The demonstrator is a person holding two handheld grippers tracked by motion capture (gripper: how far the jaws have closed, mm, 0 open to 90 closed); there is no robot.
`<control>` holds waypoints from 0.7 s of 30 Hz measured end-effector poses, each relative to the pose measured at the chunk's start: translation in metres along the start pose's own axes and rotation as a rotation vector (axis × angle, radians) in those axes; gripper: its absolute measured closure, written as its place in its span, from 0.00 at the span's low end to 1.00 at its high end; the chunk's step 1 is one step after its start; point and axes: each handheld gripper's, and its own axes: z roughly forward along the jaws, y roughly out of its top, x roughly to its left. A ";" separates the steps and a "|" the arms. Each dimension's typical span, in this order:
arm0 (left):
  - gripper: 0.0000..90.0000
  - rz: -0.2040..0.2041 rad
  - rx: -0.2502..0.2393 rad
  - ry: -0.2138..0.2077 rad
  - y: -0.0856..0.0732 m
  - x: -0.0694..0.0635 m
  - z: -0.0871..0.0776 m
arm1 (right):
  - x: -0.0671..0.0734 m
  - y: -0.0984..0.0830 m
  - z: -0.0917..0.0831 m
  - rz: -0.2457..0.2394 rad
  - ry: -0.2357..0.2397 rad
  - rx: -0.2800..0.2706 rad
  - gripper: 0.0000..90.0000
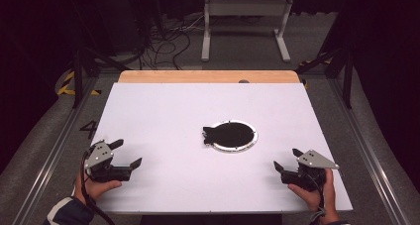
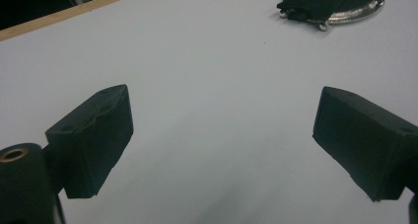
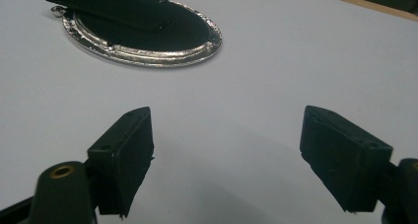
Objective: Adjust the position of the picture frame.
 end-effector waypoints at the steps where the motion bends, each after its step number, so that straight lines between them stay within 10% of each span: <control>1: 0.10 0.004 0.003 0.007 0.000 0.000 0.000 | 0.000 0.000 0.000 0.000 0.000 -0.003 0.23; 15: 0.31 0.026 0.011 -0.010 0.007 0.001 0.005 | 0.005 0.004 0.003 -0.008 0.002 -0.005 0.29; 21: 0.52 0.053 0.003 -0.063 0.025 0.003 0.022 | 0.008 0.006 0.006 0.019 0.036 -0.005 0.51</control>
